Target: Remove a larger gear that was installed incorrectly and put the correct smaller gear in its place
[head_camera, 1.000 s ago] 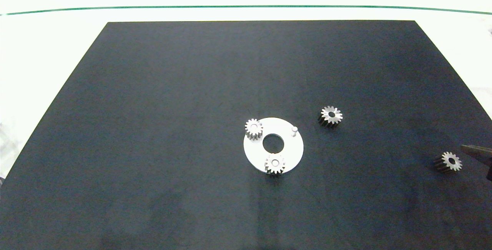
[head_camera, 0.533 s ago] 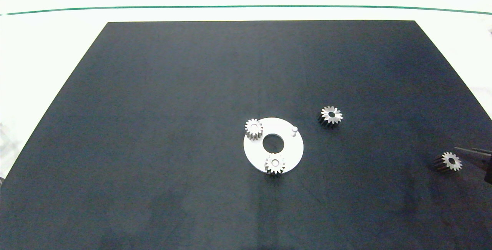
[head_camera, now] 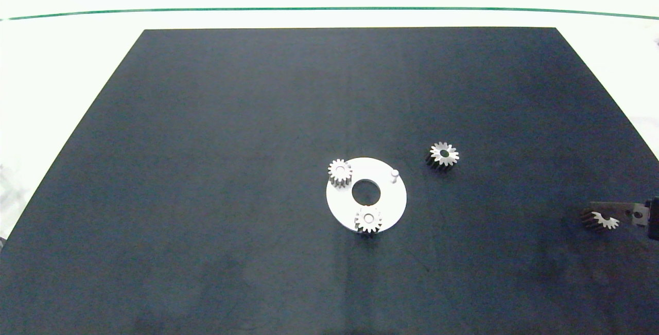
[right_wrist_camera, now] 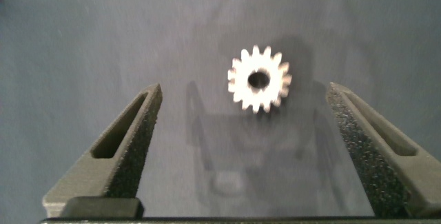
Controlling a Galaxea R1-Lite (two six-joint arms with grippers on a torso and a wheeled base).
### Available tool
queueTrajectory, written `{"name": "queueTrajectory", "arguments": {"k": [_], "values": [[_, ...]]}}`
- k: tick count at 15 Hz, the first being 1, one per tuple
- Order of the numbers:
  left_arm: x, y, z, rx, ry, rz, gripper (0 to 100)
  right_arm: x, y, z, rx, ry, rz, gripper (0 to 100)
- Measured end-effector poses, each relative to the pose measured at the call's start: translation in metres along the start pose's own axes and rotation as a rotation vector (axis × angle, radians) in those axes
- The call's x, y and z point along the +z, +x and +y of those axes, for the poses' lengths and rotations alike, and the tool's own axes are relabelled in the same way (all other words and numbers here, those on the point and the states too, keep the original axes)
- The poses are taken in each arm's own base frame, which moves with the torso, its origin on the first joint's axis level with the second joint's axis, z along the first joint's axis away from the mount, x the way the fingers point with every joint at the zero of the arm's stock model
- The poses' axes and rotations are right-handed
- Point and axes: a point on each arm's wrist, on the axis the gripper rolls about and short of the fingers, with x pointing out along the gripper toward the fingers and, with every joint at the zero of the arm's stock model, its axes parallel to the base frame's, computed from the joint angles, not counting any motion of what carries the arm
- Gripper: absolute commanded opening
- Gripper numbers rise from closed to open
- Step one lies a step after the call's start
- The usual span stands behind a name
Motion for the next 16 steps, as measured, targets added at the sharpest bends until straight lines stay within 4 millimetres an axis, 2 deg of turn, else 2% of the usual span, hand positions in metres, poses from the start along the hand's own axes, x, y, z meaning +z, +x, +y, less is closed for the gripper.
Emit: {"name": "queueTrajectory", "arguments": {"k": [8, 16], "values": [[-0.002, 0.0, 0.0, 0.003, -0.001, 0.001, 100, -0.001, 0.017, -0.007, -0.069, -0.039, 0.043, 100], [-0.002, 0.0, 0.0, 0.002, -0.001, 0.001, 100, -0.005, 0.032, -0.007, -0.082, -0.05, 0.07, 100]]}}
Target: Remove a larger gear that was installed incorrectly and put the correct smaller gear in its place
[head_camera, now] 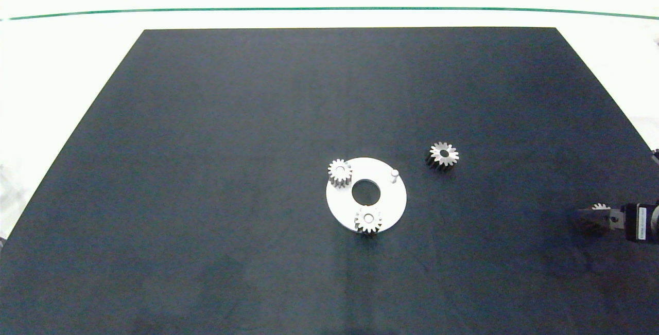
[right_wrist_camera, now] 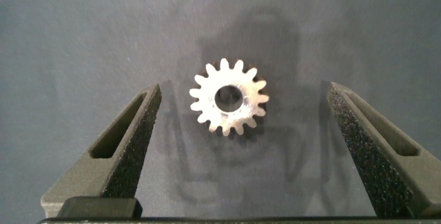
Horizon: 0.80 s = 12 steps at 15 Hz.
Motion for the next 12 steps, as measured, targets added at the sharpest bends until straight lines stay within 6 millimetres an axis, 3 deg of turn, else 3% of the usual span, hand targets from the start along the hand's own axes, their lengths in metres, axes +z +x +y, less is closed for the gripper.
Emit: {"name": "queueTrajectory", "arguments": {"k": [4, 12], "values": [[0.0, 0.0, 0.0, 0.0, 0.0, 0.0, 100, -0.0007, 0.0046, 0.0006, 0.001, -0.005, -0.003, 99], [-0.0004, 0.0001, 0.0, -0.001, 0.0, 0.001, 100, -0.0025, 0.0074, 0.0004, 0.003, -0.004, 0.007, 82]]}}
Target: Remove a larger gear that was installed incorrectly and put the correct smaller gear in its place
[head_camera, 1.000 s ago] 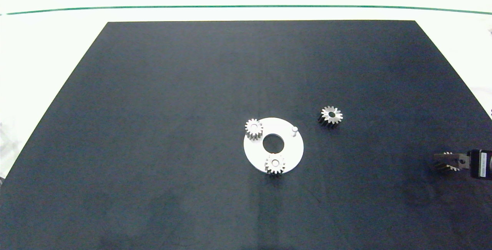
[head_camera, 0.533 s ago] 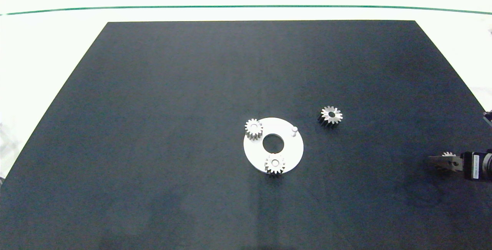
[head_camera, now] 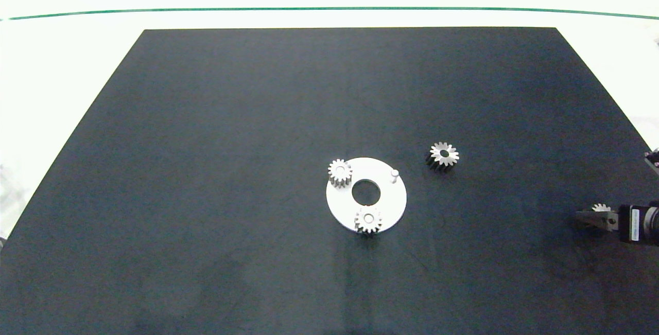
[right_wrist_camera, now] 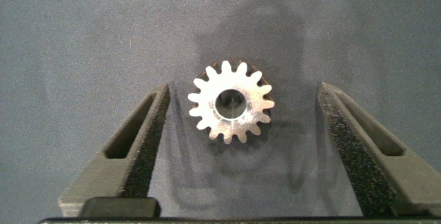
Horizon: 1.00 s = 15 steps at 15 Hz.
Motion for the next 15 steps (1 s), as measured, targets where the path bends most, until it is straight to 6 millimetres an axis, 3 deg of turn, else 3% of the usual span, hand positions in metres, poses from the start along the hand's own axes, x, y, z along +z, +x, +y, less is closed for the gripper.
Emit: {"name": "queueTrajectory", "arguments": {"k": [15], "values": [[-0.0005, -0.0007, 0.0, -0.001, -0.002, -0.005, 100, -0.003, 0.004, -0.002, -0.057, 0.034, 0.0, 52]]}}
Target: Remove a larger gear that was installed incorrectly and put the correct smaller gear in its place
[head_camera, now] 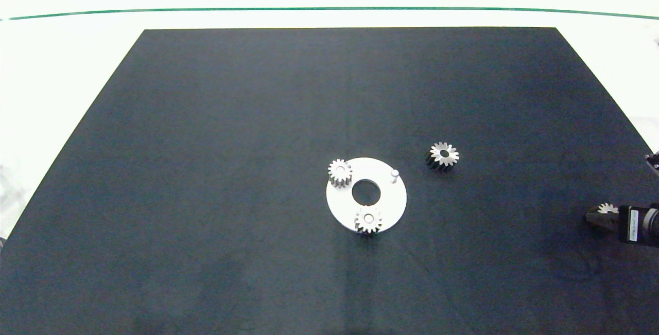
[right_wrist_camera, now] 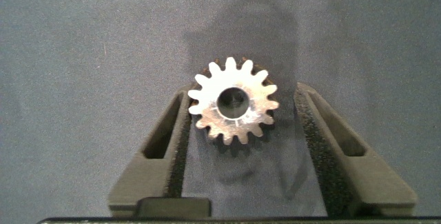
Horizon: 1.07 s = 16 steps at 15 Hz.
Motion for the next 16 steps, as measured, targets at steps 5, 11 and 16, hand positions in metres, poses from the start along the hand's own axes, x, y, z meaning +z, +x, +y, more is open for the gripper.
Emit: {"name": "queueTrajectory", "arguments": {"k": [5, 11, 16], "values": [[-0.0008, 0.0, 0.0, 0.0, 0.0, 0.0, 100, 0.0002, 0.0018, -0.0004, -0.001, 0.002, 0.0, 43], [-0.0013, 0.0001, 0.0, 0.001, 0.0, 0.0, 100, 0.0004, 0.0023, -0.0008, -0.002, 0.011, 0.0, 30], [-0.0013, 0.0001, 0.0, 0.001, 0.001, 0.0, 100, -0.0003, 0.0024, -0.0008, -0.001, 0.013, 0.002, 21]]}}
